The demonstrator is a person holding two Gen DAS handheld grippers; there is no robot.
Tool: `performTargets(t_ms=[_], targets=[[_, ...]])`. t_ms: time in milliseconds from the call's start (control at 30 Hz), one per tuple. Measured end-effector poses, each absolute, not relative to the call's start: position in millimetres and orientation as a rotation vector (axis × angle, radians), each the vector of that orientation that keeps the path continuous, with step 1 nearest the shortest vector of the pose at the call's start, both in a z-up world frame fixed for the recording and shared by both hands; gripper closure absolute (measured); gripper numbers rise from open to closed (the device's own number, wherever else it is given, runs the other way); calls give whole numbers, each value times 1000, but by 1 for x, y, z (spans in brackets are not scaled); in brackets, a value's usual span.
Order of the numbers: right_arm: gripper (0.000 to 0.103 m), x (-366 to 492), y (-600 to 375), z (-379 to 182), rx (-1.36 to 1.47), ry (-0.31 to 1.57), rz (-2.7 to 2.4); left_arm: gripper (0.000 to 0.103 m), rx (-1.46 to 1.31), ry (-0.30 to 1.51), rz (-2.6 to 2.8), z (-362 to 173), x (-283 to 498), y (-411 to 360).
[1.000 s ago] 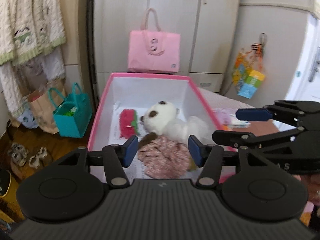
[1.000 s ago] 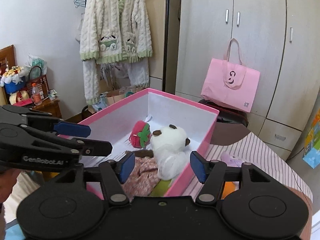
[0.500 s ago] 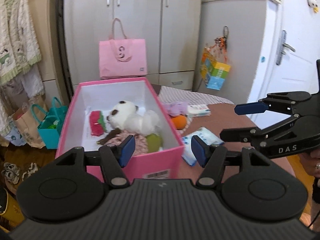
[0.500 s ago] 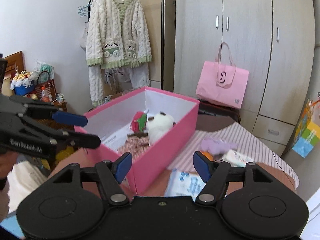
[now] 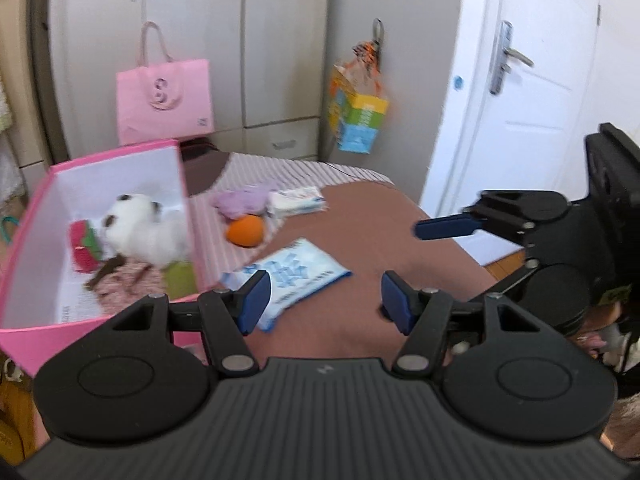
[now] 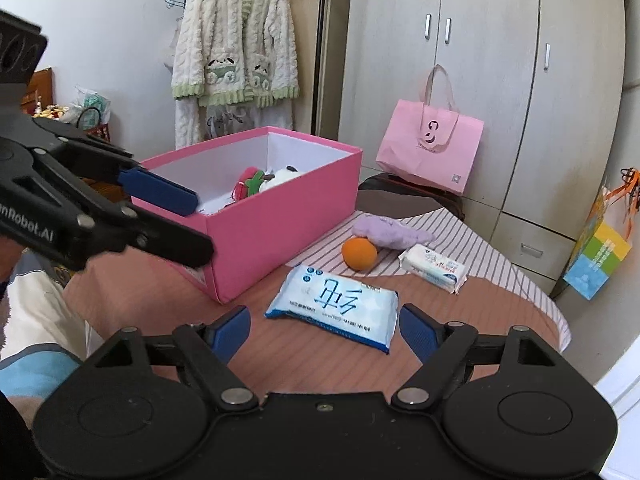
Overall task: Organize soft objects
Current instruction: 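Move both grippers back to the blue wet-wipes pack on the table, then close both grippers on the blue wet-wipes pack from its two ends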
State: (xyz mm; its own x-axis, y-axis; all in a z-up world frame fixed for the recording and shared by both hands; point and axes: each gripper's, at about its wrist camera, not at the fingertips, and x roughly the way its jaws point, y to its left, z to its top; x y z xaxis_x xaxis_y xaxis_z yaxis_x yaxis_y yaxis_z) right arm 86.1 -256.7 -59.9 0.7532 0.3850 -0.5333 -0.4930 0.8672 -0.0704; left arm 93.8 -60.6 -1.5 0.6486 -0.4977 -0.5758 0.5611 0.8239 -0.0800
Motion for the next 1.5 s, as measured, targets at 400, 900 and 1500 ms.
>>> performTargets(t_ms=[400, 900, 1500], targets=[[18, 124, -272, -110, -165, 541, 574, 44, 106, 726, -414, -59, 142, -114], [18, 194, -264, -142, -140, 636, 618, 42, 25, 751, -194, -94, 191, -117], [32, 189, -266, -147, -167, 650, 571, 42, -45, 776, -316, -97, 195, -117]])
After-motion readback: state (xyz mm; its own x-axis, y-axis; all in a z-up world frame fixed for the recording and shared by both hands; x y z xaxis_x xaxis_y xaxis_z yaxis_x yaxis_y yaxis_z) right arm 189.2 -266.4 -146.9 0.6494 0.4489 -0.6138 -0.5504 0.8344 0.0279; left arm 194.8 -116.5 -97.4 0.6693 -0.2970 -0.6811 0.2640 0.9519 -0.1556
